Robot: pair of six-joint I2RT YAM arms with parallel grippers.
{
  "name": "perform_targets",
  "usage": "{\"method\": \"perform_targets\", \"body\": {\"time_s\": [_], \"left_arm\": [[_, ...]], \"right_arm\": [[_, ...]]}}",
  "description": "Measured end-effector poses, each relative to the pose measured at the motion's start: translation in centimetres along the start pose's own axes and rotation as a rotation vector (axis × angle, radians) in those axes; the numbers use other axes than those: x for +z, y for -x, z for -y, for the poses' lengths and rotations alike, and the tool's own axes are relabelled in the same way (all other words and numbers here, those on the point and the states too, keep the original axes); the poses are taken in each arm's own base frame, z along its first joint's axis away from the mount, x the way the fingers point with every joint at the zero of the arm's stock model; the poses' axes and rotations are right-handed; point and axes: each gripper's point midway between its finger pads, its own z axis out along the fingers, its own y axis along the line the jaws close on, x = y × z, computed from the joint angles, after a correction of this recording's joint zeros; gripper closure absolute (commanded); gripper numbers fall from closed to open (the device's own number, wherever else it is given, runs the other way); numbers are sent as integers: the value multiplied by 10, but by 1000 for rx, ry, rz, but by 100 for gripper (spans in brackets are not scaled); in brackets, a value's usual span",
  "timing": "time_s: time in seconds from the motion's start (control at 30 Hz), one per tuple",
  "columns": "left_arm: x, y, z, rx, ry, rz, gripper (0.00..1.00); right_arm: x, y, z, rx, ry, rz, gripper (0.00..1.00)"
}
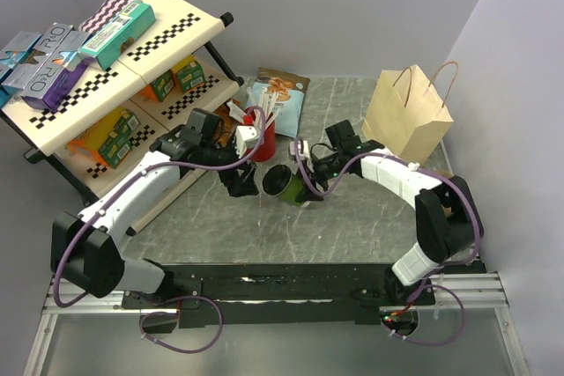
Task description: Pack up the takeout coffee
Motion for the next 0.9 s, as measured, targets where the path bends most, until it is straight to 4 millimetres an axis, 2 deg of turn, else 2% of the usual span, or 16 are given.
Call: {"method": "perform_targets", "body": {"time_s": [0.2,0.43,0.57,0.77,0.9], "left_arm": [[-5,13,10,-27,-40,25,4],[-21,60,17,-16,-58,123,3],[-28,78,20,-7,-75,157,3],[-26,76,25,-29,-114,141,3],[-23,73,18,-39,-90,126,0]], "right_arm": [[-10,34,-7,31,-29,115,42],[-7,61,-2,22,-34,201,42],[-2,67,3,29,-27,221,42],[2,72,11,39,-29,241,42],[3,83,14,8,-28,254,42]]}}
